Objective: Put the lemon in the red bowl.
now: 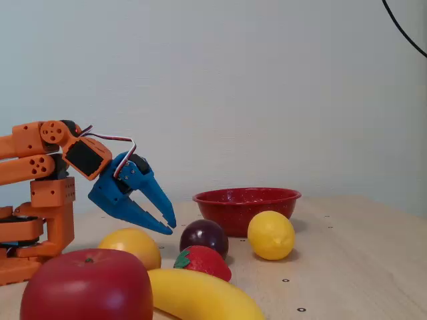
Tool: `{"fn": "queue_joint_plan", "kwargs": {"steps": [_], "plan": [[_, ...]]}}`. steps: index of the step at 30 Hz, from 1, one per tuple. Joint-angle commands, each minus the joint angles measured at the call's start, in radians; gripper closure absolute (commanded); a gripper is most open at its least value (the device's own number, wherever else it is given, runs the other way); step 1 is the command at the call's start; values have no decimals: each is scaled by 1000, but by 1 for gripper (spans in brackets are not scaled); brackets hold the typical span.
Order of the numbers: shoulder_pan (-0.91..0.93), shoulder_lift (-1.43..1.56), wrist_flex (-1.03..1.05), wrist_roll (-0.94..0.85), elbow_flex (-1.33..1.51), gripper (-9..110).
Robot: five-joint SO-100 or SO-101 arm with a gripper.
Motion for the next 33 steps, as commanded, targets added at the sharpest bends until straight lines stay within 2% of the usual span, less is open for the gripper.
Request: {"fn": "queue_joint_plan", "kwargs": {"steps": [1,18,25,33], "plan": [[-2,17,-8,-5,9,101],[14,15,25,14,-20,101],[77,-69,120,17,-209,101],[77,-298,258,63,-489,101]]}}
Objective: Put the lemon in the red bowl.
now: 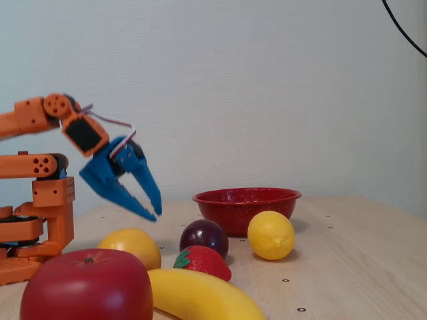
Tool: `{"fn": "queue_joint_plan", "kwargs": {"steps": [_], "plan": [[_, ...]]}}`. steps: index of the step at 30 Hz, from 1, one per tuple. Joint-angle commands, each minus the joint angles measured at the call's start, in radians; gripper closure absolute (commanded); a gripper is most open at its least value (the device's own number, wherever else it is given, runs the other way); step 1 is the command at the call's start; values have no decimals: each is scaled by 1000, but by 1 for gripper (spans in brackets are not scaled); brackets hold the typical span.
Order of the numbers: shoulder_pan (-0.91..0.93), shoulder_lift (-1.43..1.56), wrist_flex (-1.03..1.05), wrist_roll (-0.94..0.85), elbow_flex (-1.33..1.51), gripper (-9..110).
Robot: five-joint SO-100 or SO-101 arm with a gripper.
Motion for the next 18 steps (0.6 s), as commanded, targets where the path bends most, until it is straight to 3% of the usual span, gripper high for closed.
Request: {"fn": "queue_joint_plan", "kwargs": {"steps": [1,18], "plan": [[6,-91,26,37,-170,101],[-43,-551,127,135,-690,101]]}}
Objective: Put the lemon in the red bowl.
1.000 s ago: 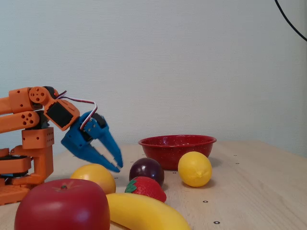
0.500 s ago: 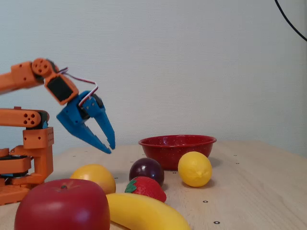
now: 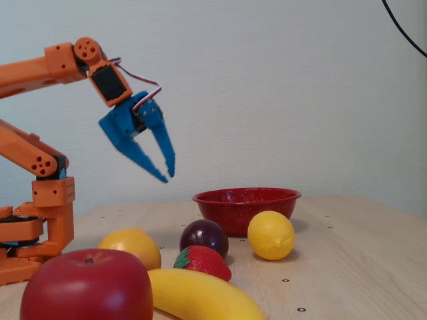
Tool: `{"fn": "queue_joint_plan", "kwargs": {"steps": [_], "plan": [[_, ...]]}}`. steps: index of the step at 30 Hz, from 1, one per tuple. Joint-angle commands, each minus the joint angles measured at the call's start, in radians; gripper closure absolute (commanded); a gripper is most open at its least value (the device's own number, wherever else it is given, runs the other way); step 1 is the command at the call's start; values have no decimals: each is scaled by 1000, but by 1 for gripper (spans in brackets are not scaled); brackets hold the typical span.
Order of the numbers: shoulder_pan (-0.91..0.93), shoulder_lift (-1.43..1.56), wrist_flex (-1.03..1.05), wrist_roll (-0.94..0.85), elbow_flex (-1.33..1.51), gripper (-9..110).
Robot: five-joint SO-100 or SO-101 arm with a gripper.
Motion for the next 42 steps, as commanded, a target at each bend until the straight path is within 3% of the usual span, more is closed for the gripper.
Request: {"fn": "queue_joint_plan", "kwargs": {"steps": [1,17,22,26,29,31,42], "plan": [[-38,-46,11,41,-146,101],[-83,-577,235,25,-701,100],[-87,-738,305,-2,-857,95],[-87,-824,333,-12,-930,84],[-94,-885,330,-49,-956,58],[-92,-922,321,-60,-969,49],[-58,-1131,207,-74,-1080,41]]}}
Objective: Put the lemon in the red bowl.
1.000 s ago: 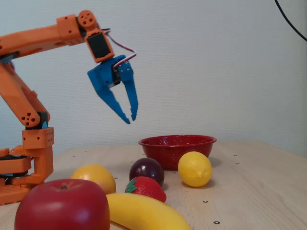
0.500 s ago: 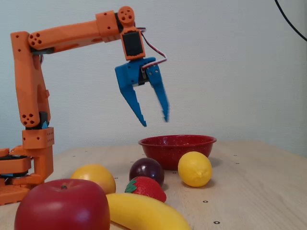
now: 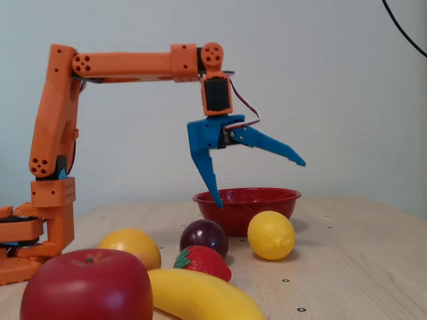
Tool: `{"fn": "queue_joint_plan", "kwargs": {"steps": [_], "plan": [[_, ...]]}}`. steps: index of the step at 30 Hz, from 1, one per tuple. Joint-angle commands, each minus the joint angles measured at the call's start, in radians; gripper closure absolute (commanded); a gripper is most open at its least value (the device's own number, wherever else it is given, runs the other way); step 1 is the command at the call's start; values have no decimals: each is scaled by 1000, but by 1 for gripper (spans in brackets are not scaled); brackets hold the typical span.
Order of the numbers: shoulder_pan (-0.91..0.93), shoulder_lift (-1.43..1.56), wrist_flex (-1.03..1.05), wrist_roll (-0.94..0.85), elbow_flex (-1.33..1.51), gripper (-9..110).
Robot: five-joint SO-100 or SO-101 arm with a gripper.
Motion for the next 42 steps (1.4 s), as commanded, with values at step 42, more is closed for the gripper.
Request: {"fn": "queue_joint_plan", "kwargs": {"steps": [42], "plan": [[29,-453,18,-78,-482,35]]}}
